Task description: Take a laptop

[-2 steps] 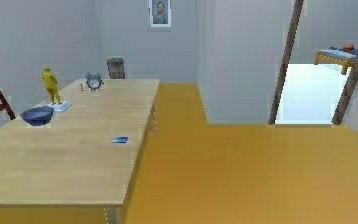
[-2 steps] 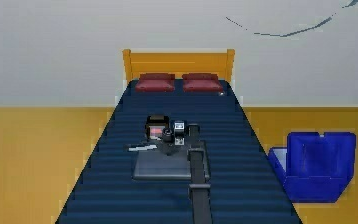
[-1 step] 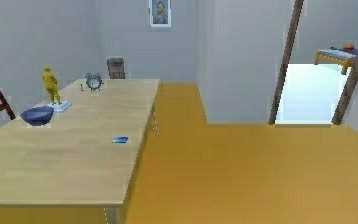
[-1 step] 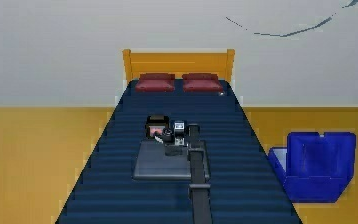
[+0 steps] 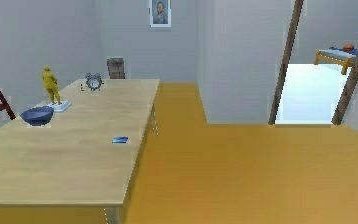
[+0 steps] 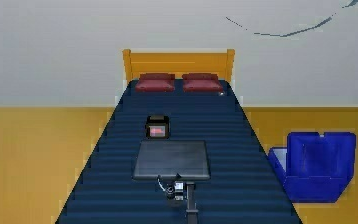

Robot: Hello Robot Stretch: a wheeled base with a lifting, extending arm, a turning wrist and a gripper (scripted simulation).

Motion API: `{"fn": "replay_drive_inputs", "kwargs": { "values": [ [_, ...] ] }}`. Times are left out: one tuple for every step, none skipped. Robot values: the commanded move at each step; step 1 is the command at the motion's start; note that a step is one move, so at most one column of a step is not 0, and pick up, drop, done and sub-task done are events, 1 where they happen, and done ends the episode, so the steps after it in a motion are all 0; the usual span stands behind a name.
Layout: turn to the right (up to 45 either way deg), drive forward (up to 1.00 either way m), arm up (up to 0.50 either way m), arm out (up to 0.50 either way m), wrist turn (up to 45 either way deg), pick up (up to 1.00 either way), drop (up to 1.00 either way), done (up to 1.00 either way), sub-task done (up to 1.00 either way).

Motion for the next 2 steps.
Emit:
{"fn": "replay_drive_inputs", "kwargs": {
  "values": [
    [0.0, 0.0, 0.0, 0.0, 0.0, 1.0, 0.0, 0.0, 0.0],
    [0.0, 0.0, 0.1, 0.0, 0.0, 0.0, 0.0, 0.0, 0.0]
  ]
}}
